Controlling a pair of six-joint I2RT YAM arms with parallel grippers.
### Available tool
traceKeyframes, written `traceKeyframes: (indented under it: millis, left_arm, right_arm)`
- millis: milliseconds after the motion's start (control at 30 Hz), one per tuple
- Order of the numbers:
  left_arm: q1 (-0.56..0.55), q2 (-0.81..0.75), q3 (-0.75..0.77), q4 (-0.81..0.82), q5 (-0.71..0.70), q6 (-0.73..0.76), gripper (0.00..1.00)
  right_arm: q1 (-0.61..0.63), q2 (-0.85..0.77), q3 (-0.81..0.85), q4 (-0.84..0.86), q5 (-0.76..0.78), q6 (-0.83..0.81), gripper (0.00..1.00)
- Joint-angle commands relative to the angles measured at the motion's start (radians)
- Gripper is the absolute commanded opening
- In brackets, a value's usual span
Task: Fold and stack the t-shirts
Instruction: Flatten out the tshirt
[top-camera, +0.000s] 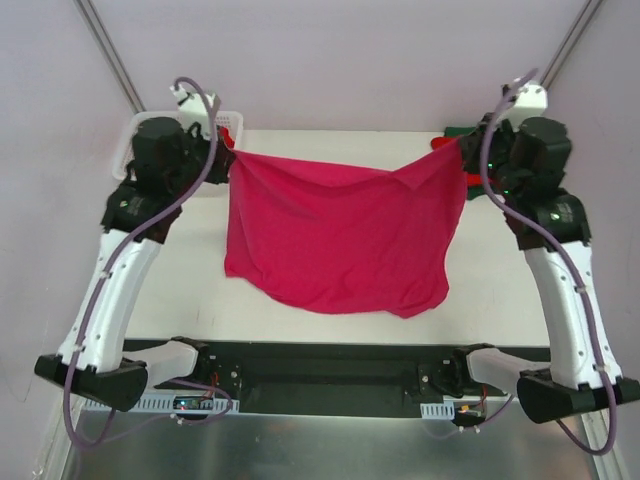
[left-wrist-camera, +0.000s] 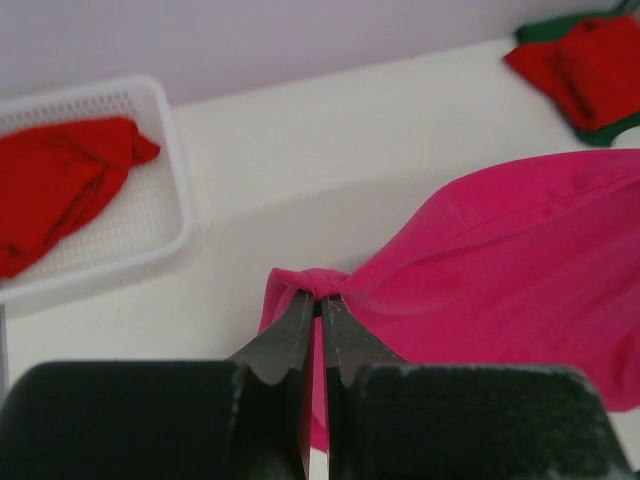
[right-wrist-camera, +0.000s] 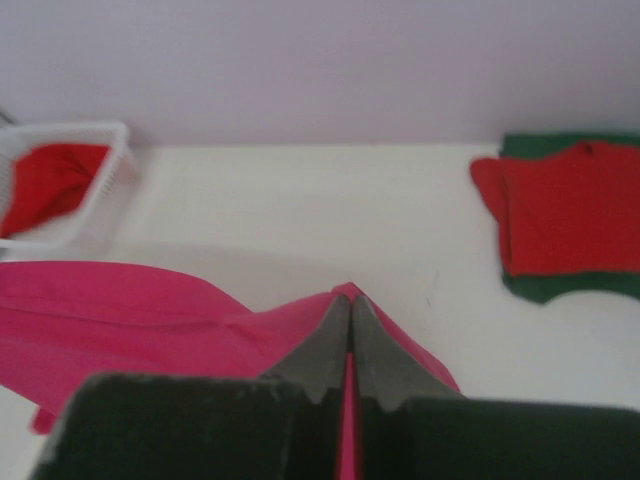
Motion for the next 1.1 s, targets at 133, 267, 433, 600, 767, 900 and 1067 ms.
traceKeyframes:
  millis: [133, 267, 433, 600, 767, 900, 1067]
  left_arm:
    - [0.000, -0.093, 0.479, -0.380, 0.241, -0.007, 0.00]
    - [-0.007, -0.146, 0.642, -0.488, 0.356, -0.010, 0.00]
    - [-0.015, -0.301, 0.568, -0.455, 0.450, -0.023, 0.00]
    - [-0.015, -0.332, 0.541, -0.438, 0.501, -0.003, 0.00]
    - [-0.015, -0.196, 0.385, -0.320, 0.369, 0.068, 0.00]
    - [-0.012, -0.020, 0.227, -0.163, 0.288, 0.100, 0.00]
    - [0.023, 0.307, 0.117, 0.066, 0.257, 0.083, 0.00]
  right_arm:
    - [0.004, -0.144, 0.326, -0.207, -0.254, -0.037, 0.01]
    - [0.004, -0.234, 0.392, -0.255, -0.275, -0.038, 0.01]
    - [0.003, -0.317, 0.477, -0.309, -0.311, -0.043, 0.01]
    - [0.004, -0.325, 0.462, -0.312, -0.314, -0.046, 0.01]
    - [0.004, -0.218, 0.263, -0.138, -0.220, -0.063, 0.01]
    - [0.003, -0.052, 0.082, 0.011, -0.132, -0.075, 0.01]
    - [-0.014, 0.269, 0.002, 0.139, -0.153, -0.049, 0.01]
